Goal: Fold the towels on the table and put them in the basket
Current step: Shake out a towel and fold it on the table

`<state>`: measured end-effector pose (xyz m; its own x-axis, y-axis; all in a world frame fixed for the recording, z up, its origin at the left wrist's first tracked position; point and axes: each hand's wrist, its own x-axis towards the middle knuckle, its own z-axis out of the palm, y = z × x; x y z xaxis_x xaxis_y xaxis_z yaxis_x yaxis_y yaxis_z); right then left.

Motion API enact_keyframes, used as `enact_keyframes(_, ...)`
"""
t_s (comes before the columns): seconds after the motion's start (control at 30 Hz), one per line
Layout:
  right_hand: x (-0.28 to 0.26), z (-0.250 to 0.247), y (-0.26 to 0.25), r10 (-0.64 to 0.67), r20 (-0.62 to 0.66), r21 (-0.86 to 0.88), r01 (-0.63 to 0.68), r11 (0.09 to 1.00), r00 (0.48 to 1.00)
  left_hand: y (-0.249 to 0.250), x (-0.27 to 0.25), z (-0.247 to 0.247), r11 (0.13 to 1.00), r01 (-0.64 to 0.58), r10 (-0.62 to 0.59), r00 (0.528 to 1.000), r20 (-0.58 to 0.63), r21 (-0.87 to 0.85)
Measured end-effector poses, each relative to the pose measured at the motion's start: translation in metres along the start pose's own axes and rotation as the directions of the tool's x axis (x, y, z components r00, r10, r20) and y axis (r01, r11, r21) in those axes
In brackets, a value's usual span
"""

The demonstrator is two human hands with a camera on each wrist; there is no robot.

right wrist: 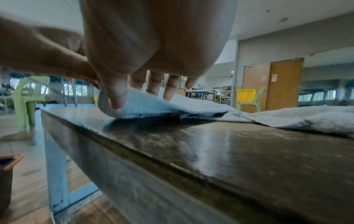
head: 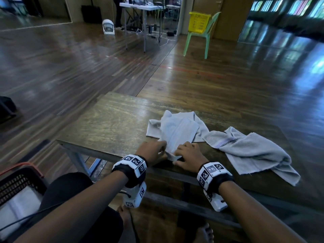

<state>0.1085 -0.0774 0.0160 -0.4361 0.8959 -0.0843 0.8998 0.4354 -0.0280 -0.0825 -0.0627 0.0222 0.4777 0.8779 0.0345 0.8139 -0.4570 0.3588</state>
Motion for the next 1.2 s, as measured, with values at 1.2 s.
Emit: enact_keyframes(1.2,-0.161,-0.384,0.093,0.196,-0.676,0.148,-0.129,0.980,0.710,0.076,-0.008,-0.390,0.951,-0.263,0.302,0.674,-0.674,0.163)
